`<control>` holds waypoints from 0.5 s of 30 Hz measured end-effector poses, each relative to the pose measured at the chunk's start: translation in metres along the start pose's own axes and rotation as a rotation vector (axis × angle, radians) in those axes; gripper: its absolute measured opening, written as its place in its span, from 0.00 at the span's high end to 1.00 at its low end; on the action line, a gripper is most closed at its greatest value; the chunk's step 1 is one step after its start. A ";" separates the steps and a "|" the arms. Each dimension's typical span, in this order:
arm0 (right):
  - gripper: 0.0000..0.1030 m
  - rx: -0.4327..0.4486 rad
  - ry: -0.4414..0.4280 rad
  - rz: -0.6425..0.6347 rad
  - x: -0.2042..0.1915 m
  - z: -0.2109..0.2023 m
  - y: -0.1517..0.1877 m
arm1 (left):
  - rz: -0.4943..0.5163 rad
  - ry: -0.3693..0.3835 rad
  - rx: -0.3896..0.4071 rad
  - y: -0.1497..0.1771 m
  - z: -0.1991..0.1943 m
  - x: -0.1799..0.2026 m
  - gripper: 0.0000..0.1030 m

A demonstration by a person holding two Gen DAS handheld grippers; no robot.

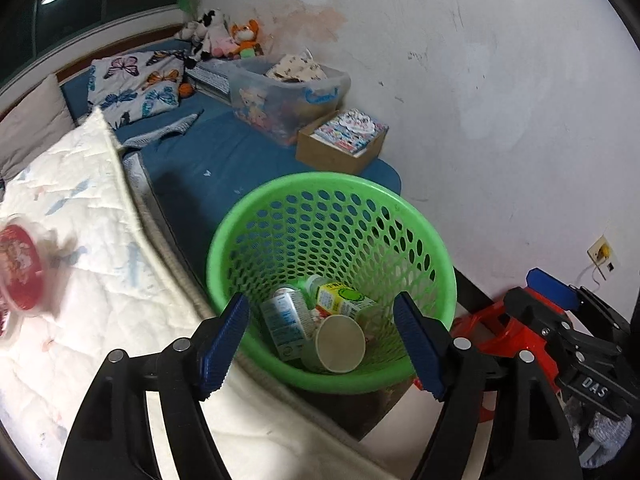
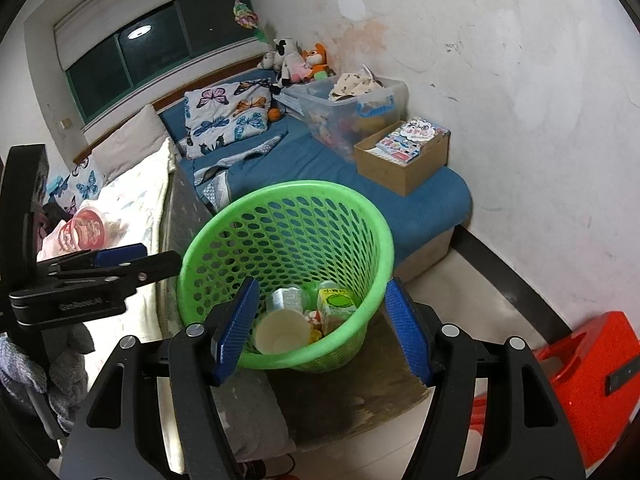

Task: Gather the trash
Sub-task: 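Move both tools back over the mattress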

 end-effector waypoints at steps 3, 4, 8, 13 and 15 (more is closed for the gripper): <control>0.34 0.003 -0.007 -0.018 -0.011 -0.002 0.000 | -0.010 -0.018 0.025 0.003 -0.019 -0.012 0.30; 0.34 0.002 -0.016 -0.025 -0.017 -0.002 0.000 | -0.013 -0.019 0.032 0.005 -0.025 -0.016 0.30; 0.33 0.002 -0.040 -0.057 -0.039 -0.002 0.001 | -0.031 -0.050 0.067 0.016 -0.052 -0.037 0.30; 0.31 -0.006 -0.078 -0.099 -0.072 0.001 0.001 | -0.080 -0.108 0.092 0.038 -0.082 -0.076 0.30; 0.31 -0.014 -0.099 -0.117 -0.088 0.004 0.001 | -0.099 -0.126 0.096 0.045 -0.089 -0.090 0.30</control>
Point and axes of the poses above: each gripper's, at about its wrist camera, not at the fingertips, and z roughly the way its jaws point, x to its right, y to its underside, the point moved 7 cm from there along z, roughly the way its jaws point, and after that the axes turned 1 degree about -x, right-handed, at the moved point
